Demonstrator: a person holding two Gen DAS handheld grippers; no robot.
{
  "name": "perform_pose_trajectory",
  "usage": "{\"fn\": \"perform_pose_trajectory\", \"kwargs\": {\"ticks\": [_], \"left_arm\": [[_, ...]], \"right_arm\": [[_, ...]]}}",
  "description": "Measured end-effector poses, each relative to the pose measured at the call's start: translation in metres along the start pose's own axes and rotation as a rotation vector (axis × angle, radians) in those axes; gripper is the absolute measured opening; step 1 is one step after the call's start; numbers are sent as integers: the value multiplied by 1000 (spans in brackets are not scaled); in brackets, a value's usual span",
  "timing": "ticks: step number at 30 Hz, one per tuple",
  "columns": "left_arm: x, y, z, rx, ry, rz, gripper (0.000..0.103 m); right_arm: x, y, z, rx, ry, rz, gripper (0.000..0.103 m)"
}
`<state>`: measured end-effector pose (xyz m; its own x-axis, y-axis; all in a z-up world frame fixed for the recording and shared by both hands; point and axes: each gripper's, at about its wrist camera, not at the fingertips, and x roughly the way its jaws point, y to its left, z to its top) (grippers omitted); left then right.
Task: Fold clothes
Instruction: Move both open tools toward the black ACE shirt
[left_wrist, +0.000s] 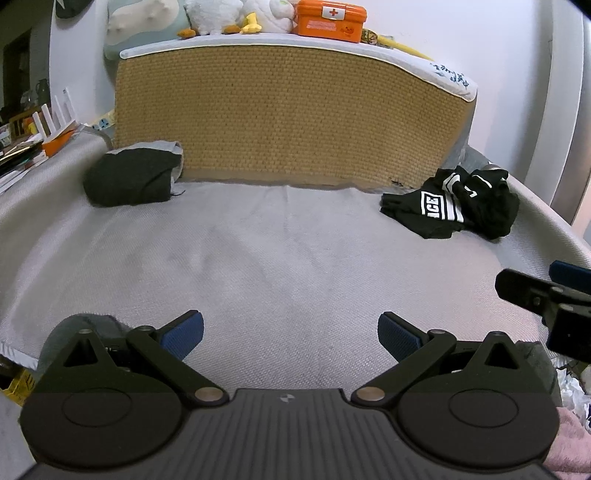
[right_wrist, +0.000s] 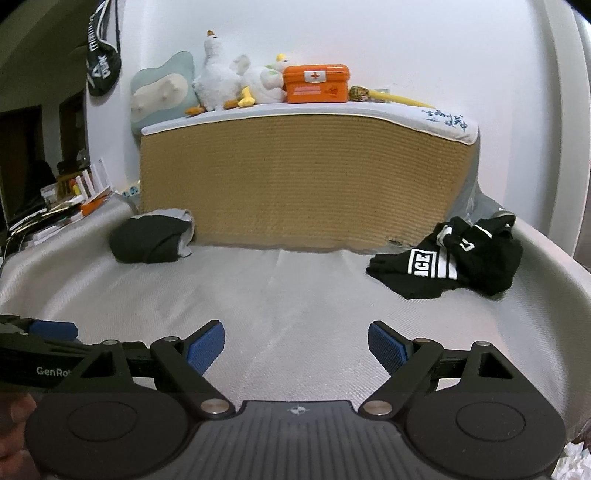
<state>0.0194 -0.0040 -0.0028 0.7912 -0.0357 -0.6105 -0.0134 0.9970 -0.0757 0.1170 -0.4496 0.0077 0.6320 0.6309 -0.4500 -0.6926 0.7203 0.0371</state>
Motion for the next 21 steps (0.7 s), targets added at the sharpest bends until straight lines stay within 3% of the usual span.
{"fn": "perform_pose_trajectory", "kwargs": {"ticks": [21], "left_arm": [[26,-10,12,10,16,12,103]], "right_arm": [[24,-15,1,18,19,6,88]]}}
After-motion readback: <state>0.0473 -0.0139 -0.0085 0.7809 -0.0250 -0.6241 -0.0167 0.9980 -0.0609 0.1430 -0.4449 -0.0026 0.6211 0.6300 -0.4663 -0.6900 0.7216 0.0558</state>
